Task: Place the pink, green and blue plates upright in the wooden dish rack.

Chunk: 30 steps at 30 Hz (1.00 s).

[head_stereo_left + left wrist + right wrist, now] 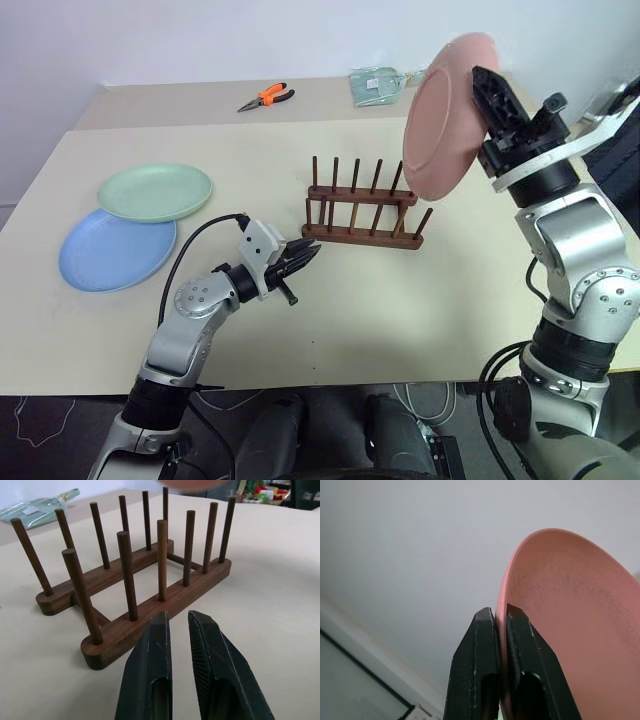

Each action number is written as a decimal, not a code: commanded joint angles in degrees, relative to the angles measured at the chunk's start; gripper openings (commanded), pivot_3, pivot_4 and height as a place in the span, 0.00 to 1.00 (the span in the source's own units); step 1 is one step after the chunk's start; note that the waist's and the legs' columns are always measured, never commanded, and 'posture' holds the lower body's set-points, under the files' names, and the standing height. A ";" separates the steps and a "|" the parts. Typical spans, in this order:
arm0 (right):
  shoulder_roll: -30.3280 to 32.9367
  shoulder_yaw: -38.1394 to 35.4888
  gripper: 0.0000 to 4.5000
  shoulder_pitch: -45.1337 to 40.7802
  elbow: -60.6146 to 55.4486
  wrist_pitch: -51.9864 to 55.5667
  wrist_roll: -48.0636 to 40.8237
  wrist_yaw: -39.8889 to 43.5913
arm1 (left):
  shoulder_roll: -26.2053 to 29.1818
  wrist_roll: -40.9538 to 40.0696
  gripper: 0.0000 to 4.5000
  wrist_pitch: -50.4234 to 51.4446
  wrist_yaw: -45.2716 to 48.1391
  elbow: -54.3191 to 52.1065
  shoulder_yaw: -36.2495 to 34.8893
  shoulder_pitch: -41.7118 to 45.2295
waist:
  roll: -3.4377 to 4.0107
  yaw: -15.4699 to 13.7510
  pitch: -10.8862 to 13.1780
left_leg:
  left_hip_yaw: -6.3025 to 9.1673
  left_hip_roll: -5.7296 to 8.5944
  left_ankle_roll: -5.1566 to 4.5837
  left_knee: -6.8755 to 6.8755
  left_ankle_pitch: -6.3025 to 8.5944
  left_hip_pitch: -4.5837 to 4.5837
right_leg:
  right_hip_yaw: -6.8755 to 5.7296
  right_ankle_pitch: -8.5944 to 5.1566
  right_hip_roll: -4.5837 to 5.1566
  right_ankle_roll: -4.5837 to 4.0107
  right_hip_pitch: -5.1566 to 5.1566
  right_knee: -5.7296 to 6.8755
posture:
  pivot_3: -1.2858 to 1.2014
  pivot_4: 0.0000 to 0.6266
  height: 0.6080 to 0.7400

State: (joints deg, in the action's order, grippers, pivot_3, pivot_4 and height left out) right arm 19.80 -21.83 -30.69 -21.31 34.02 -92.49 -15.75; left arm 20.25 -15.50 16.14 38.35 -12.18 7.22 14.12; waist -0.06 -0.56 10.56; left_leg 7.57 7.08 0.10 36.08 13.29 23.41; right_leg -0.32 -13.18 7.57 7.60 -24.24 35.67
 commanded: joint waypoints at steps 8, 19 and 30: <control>0.14 1.53 0.21 1.49 2.88 -1.30 4.68 1.16 | -0.11 -1.02 0.13 0.80 0.23 -2.26 -0.26 -0.05 | 0.00 0.10 0.00 | -0.05 0.00 0.00 0.05 -0.01 -0.02 | 0.03 0.00 -0.01 0.00 -0.05 0.17 | 0.52 0.24 0.99; 14.44 5.42 0.77 -4.37 3.24 -1.41 27.61 14.23 | -2.97 -5.15 0.99 3.66 -6.55 -2.24 -7.44 1.59 | 0.01 -0.10 0.02 | -0.11 0.00 0.01 0.09 -0.02 -0.02 | 0.04 -0.01 0.00 0.00 -0.11 0.27 | 0.52 0.24 0.99; 29.75 31.33 0.99 -12.20 -2.72 -13.25 64.48 47.89 | -9.06 5.15 1.00 9.13 -59.64 6.21 -38.61 16.62 | -0.68 1.31 0.02 | -0.27 -0.33 0.17 0.10 0.05 -0.07 | 0.05 -0.03 -0.23 0.07 -0.16 0.34 | 0.52 0.24 0.99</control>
State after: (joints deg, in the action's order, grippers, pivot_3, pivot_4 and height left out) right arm 50.48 7.83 -42.57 -23.10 22.62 -30.97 30.01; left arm 11.48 -10.67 23.73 -17.23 -5.48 -28.96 30.26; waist -0.74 0.75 10.58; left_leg 7.30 6.79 0.27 36.21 13.34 23.35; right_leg -0.27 -13.20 7.35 7.66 -24.40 36.00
